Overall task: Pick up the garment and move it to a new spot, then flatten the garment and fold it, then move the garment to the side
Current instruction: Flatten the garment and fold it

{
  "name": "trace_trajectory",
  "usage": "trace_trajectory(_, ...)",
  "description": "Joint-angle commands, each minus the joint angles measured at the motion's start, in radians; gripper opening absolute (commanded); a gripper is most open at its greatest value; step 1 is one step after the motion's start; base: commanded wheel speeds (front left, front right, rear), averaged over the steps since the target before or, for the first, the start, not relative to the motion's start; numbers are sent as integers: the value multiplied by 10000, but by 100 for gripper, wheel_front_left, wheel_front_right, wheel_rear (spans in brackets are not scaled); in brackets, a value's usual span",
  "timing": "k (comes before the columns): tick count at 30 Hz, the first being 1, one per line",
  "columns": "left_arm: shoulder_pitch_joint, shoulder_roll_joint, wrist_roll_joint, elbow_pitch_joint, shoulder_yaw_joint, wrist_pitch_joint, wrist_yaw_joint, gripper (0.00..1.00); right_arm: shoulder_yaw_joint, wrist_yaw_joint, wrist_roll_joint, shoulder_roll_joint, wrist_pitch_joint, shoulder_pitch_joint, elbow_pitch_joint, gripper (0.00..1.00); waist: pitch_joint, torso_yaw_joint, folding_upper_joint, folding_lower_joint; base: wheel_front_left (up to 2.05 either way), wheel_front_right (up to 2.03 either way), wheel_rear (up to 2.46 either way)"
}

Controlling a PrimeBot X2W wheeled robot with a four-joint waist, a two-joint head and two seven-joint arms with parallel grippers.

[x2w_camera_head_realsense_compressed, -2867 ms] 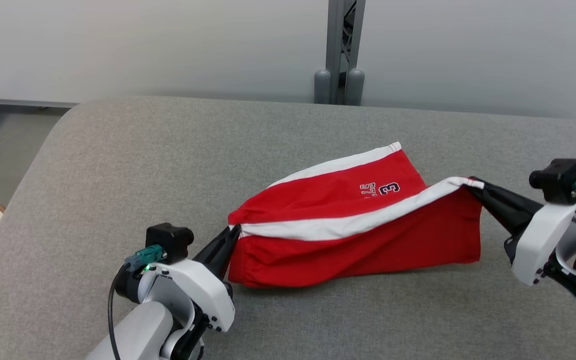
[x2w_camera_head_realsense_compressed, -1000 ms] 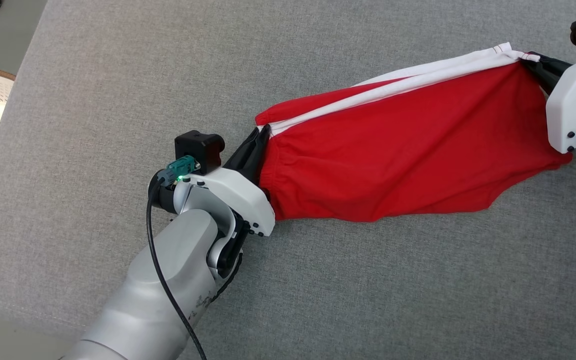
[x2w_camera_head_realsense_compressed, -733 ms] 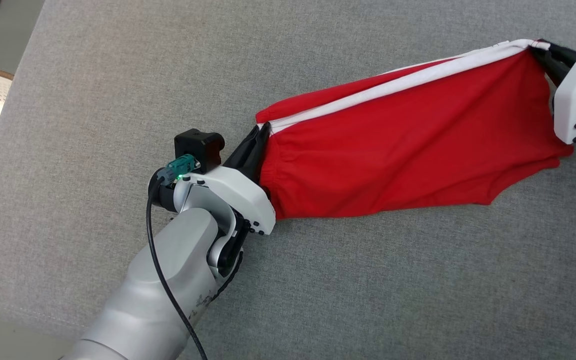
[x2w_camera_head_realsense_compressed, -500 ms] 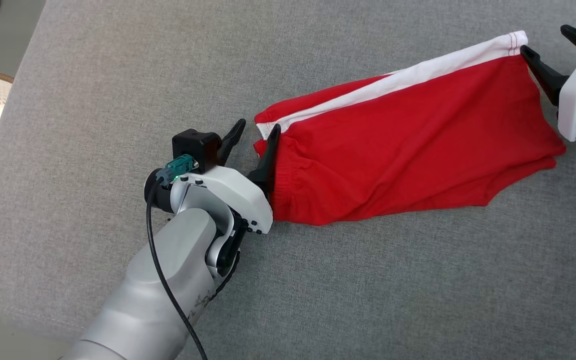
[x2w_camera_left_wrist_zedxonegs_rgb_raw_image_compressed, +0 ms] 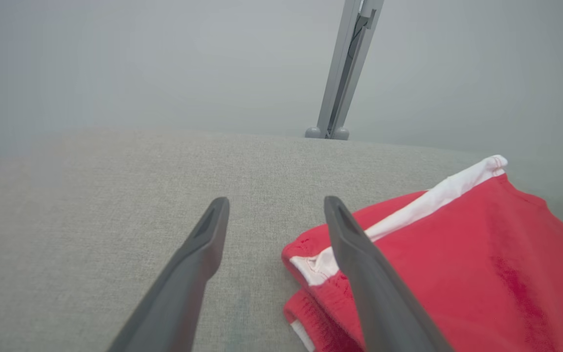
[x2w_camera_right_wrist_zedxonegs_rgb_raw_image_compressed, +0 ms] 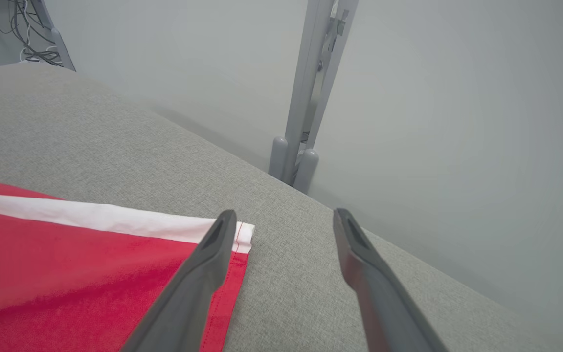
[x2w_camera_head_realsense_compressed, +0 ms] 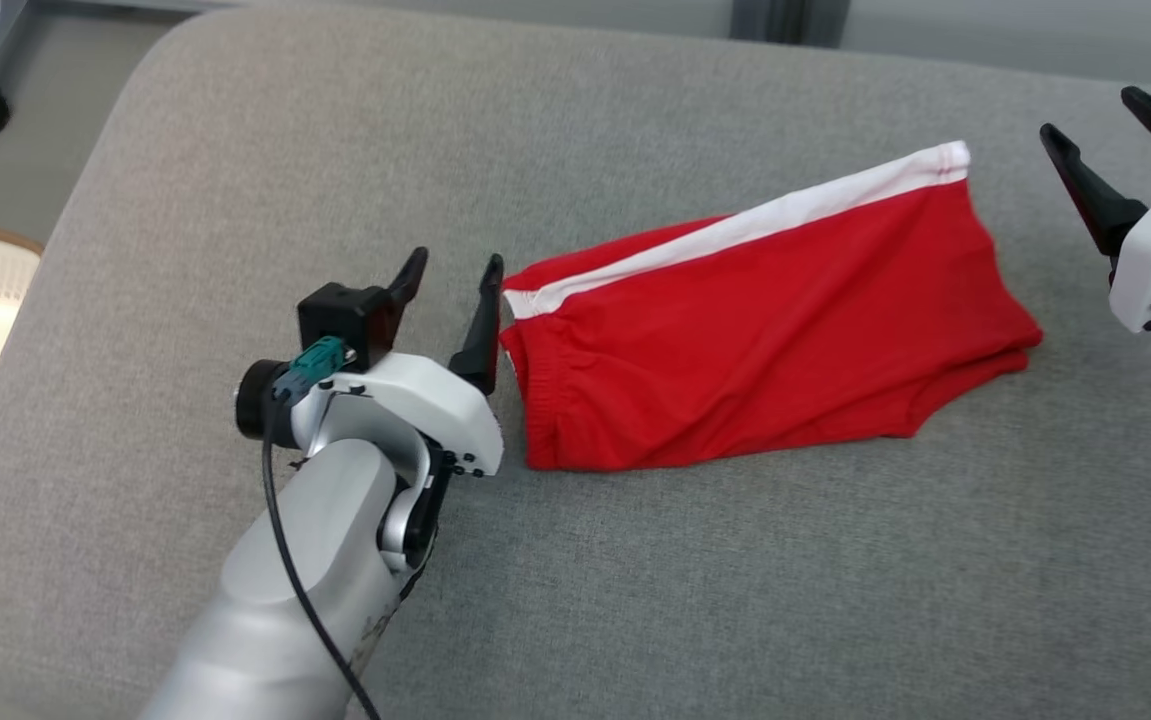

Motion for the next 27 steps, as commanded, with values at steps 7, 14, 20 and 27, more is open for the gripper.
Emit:
trace_trajectory(7, 1333, 427, 1998, -1855, 1813, -45, 431, 100, -1368, -8, -846, 8, -552, 629, -786, 100, -1424, -891, 0, 0, 0, 0, 0)
trace_trajectory(14, 3124, 404, 3607, -3690, 3529, -37, 417, 100, -5072, -7, -3241, 408, -520, 3151, -2344, 100, -2349, -1660, 0, 0, 0, 0, 0)
trace_trajectory(20, 4637, 185, 4500, -4686, 4563, -36, 205, 100, -7195, -7, -4696, 1165, -523, 5627, -3434, 100, -2875, -2109, 0, 0, 0, 0, 0)
trace_trajectory(27, 5748, 58, 5105, -5395, 4986, -36, 230, 100, -8484, -7, -5182, 1987, -524, 7387, -4119, 100, -3054, -2296, 0, 0, 0, 0, 0)
